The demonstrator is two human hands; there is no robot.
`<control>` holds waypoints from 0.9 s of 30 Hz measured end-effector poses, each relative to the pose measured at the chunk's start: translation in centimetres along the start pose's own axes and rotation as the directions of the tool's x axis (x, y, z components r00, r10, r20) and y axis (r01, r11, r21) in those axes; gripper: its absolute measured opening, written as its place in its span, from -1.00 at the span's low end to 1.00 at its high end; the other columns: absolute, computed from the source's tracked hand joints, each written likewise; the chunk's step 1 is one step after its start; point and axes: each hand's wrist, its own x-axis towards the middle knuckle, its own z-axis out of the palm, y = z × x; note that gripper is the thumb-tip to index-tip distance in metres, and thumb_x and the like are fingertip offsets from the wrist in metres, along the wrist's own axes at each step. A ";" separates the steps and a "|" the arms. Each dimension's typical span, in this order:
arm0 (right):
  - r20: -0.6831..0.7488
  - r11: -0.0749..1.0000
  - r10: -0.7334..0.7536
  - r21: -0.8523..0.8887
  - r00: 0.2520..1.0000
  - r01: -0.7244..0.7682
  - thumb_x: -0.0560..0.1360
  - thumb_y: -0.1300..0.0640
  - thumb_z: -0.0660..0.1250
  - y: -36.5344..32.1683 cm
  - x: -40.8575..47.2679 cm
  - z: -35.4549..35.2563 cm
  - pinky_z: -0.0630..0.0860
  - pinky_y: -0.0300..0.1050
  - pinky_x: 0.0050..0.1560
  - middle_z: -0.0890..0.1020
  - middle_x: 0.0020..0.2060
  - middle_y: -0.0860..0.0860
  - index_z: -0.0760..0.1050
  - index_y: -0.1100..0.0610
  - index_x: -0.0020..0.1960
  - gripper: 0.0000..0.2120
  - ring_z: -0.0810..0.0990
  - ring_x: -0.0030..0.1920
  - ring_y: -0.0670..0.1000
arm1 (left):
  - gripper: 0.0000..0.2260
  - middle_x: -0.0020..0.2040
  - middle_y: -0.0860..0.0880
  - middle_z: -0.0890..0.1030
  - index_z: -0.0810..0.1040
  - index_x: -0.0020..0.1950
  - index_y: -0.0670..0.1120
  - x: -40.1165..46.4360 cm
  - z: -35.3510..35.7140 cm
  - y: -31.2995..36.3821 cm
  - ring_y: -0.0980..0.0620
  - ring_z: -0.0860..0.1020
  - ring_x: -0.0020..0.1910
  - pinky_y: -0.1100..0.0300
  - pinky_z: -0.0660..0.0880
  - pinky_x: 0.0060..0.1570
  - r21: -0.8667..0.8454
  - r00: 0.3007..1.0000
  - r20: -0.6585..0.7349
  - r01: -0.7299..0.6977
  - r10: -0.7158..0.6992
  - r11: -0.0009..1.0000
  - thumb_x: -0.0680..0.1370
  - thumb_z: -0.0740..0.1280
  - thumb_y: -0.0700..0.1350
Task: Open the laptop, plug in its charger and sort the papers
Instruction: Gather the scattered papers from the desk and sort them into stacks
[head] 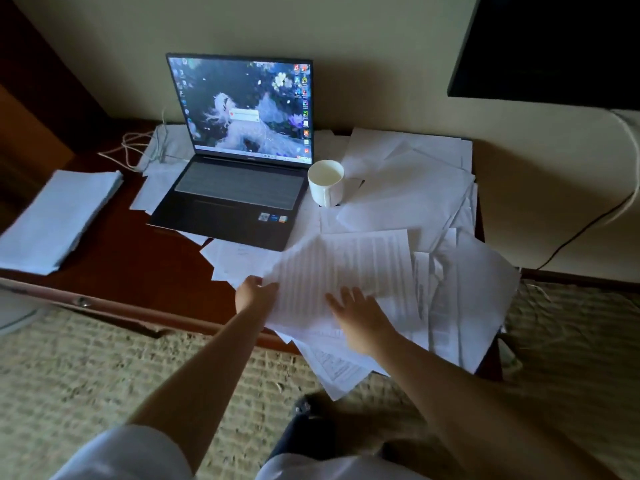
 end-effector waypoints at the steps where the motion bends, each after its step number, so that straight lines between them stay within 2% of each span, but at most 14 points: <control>1: -0.051 1.000 0.000 -0.007 0.999 -0.001 0.23 0.26 0.46 0.0 0.1 -0.1 0.48 0.13 0.02 0.45 0.19 0.30 0.31 0.19 0.39 -0.25 0.50 0.16 0.31 | -0.68 0.11 -0.16 0.59 0.52 0.23 -0.18 0.1 0.0 -0.3 -0.17 0.55 0.05 0.09 0.48 -0.01 -0.020 0.999 0.024 0.037 -0.036 0.999 0.53 0.31 -0.06; 3: -0.194 1.000 0.029 0.004 0.980 -0.028 -0.03 0.28 0.53 0.2 0.2 -0.4 0.50 -0.10 -0.35 0.59 -0.30 0.12 0.59 0.18 -0.08 -0.50 0.61 -0.33 0.15 | -0.70 0.07 -0.14 0.59 0.54 0.13 -0.21 0.3 -0.2 -0.7 -0.17 0.56 0.04 0.03 0.52 0.05 -0.155 0.988 0.091 0.140 -0.127 0.978 0.55 0.30 0.01; 4: -0.281 0.999 0.042 0.036 0.959 -0.034 -0.09 0.30 0.53 0.5 -0.1 -0.9 0.44 -0.19 -0.47 0.54 -0.48 0.05 0.58 0.15 -0.31 -0.63 0.55 -0.50 0.08 | -0.70 0.03 -0.13 0.57 0.51 0.04 -0.20 0.2 -0.3 -0.9 -0.15 0.55 0.00 0.01 0.53 0.04 -0.252 0.973 0.136 0.216 -0.187 0.943 0.57 0.28 0.04; 6: -0.435 0.979 0.159 0.186 0.886 -0.084 -0.06 0.40 0.47 1.7 -0.9 -2.1 0.28 -0.28 -0.56 0.42 -0.65 0.03 0.46 0.16 -0.52 -0.75 0.44 -0.63 0.06 | -0.68 -0.02 -0.13 0.57 0.54 -0.12 -0.22 0.1 -0.4 -1.4 -0.13 0.54 -0.09 0.00 0.55 -0.03 -0.418 0.947 0.170 0.318 -0.271 0.851 0.58 0.26 0.05; 8: -0.455 0.884 0.425 0.394 0.783 -0.251 0.10 0.43 0.38 2.8 -2.0 -3.4 0.17 -0.29 -0.51 0.40 -0.66 0.08 0.44 0.19 -0.51 -0.81 0.42 -0.64 0.07 | -0.73 0.00 -0.18 0.62 0.59 -0.20 -0.19 -0.2 -0.5 -2.1 -0.13 0.57 -0.16 0.03 0.58 -0.16 -0.425 0.944 0.181 0.328 -0.275 0.844 0.56 0.31 -0.02; 10: -0.420 0.800 0.574 0.471 0.703 -0.372 0.27 0.39 0.35 3.5 -2.6 -3.6 0.26 -0.25 -0.49 0.53 -0.56 0.12 0.58 0.22 -0.34 -0.90 0.50 -0.55 0.12 | -0.89 0.06 -0.21 0.62 0.60 -0.05 -0.20 -0.6 -0.3 -2.5 -0.18 0.62 -0.09 0.02 0.61 -0.14 -0.349 0.963 0.155 0.261 -0.219 0.900 0.51 0.38 -0.16; 13: -0.304 0.850 0.422 0.460 0.854 -0.256 0.48 0.26 0.23 2.2 -3.1 -3.4 0.50 -0.08 -0.16 0.68 -0.13 0.16 0.63 0.17 0.07 -0.75 0.64 -0.11 0.21 | -0.58 0.21 -0.16 0.55 0.49 0.31 -0.17 -2.0 0.0 -3.0 -0.17 0.56 0.15 0.04 0.55 0.11 -0.219 0.992 0.005 0.123 -0.125 0.968 0.45 0.42 -0.29; 15: -0.184 0.885 0.245 0.443 0.952 -0.142 0.53 0.19 0.18 0.7 -3.5 -2.8 0.46 -0.12 -0.02 0.66 0.02 0.10 0.59 0.09 0.16 -0.71 0.60 0.04 0.17 | -0.62 0.12 -0.16 0.59 0.51 0.23 -0.20 -2.3 0.3 -3.4 -0.18 0.60 0.04 0.01 0.59 0.03 -0.199 0.994 -0.048 0.086 -0.097 0.976 0.42 0.42 -0.27; 17: -0.151 0.899 0.199 0.421 0.968 -0.119 0.53 0.17 0.16 -0.6 -3.7 -2.1 0.46 -0.13 -0.03 0.66 0.01 0.10 0.58 0.08 0.16 -0.71 0.60 0.03 0.16 | -0.86 -0.14 -0.22 0.64 0.58 -0.02 -0.27 -2.3 0.2 -3.5 -0.14 0.63 -0.27 0.07 0.63 -0.28 -0.292 0.993 0.019 0.117 -0.117 0.949 0.43 0.36 -0.31; 18: -0.163 0.900 0.214 0.415 0.963 -0.130 0.53 0.16 0.15 -1.0 -3.6 -1.9 0.46 -0.13 -0.06 0.66 -0.02 0.10 0.59 0.09 0.13 -0.71 0.61 0.00 0.16 | -0.96 -0.28 -0.20 0.61 0.56 -0.13 -0.29 -2.5 0.0 -3.4 -0.08 0.59 -0.39 0.15 0.59 -0.41 -0.354 0.987 0.075 0.157 -0.139 0.922 0.44 0.34 -0.35; 21: -0.189 0.923 0.233 0.351 0.954 -0.156 0.50 0.13 0.16 -1.2 -3.9 -1.4 0.40 -0.15 -0.20 0.64 -0.18 0.10 0.58 0.17 -0.10 -0.77 0.60 -0.10 0.15 | -0.75 -0.60 -0.08 0.45 0.36 -0.36 -0.17 -2.8 -0.5 -3.4 0.01 0.41 -0.55 0.27 0.36 -0.59 -0.466 0.955 0.223 0.280 -0.195 0.840 0.46 0.23 -0.42; 23: -0.182 0.926 0.222 0.348 0.958 -0.149 0.45 0.13 0.19 -1.3 -3.9 -1.2 0.34 -0.17 -0.25 0.60 -0.23 0.09 0.53 0.19 -0.21 -0.81 0.57 -0.13 0.12 | -0.76 -0.53 -0.10 0.40 0.32 -0.36 -0.17 -2.8 -0.7 -3.8 -0.02 0.33 -0.49 0.23 0.27 -0.54 -0.585 0.934 0.294 0.345 -0.205 0.734 0.45 0.18 -0.42; 26: -0.133 0.788 0.302 0.592 0.944 -0.168 0.47 0.10 0.23 -1.6 -3.8 -0.8 0.38 -0.16 -0.24 0.60 -0.18 0.03 0.55 0.17 -0.12 -0.82 0.57 -0.11 0.08 | -0.81 -0.29 -0.18 0.51 0.44 -0.16 -0.28 -3.1 -0.6 -4.4 -0.11 0.49 -0.31 0.21 0.49 -0.54 -0.778 0.882 0.456 0.462 -0.123 0.427 0.53 0.08 -0.43; 27: -0.104 0.723 0.353 0.661 0.930 -0.200 0.49 0.08 0.23 -1.6 -3.8 -0.8 0.43 -0.12 -0.21 0.62 -0.15 0.05 0.56 0.16 -0.06 -0.81 0.58 -0.10 0.10 | -0.81 -0.17 -0.21 0.54 0.46 -0.04 -0.31 -3.2 -0.6 -4.6 -0.12 0.54 -0.22 0.19 0.56 -0.46 -0.797 0.874 0.482 0.468 -0.064 0.381 0.56 0.07 -0.42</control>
